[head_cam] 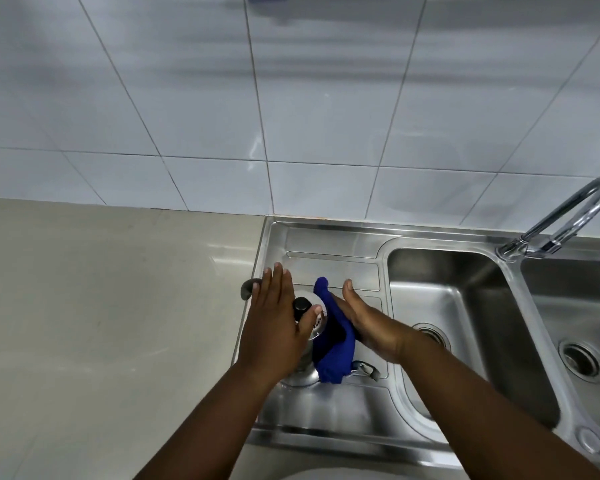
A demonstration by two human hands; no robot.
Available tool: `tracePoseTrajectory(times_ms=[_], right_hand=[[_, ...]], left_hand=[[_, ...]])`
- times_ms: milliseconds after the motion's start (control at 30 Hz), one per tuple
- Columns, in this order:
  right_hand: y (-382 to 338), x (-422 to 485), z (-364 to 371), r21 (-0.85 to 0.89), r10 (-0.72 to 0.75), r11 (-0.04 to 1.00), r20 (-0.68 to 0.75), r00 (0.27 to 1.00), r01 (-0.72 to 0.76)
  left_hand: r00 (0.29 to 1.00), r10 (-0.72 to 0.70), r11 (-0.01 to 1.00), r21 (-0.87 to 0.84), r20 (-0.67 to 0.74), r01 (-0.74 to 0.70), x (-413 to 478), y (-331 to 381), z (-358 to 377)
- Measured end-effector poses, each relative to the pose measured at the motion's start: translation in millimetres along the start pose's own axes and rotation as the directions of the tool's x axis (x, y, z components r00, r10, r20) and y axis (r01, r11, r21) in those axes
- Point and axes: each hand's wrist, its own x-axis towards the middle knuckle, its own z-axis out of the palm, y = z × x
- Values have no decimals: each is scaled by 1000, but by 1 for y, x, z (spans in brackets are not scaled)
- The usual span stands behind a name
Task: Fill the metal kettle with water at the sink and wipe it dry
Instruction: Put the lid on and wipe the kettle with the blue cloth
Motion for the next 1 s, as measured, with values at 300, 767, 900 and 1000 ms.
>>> tracePoseTrajectory(times_ms=[300, 767, 900, 1000], right_hand=[[17, -6, 36, -54, -361, 933, -104, 927, 357], [57, 41, 35, 308, -172, 903, -379, 909, 300], [66, 17, 72, 142, -366, 860, -500, 785, 491], [56, 14, 79, -120, -599, 777, -443, 667, 618]], left_hand=[[985, 168, 956, -238, -41, -173, 9, -8, 3], [930, 367, 887, -310, 30, -341, 23, -15, -9], [909, 407, 882, -294, 85, -368, 27, -19, -9], [895, 439, 869, -290, 81, -401, 28, -17, -12]])
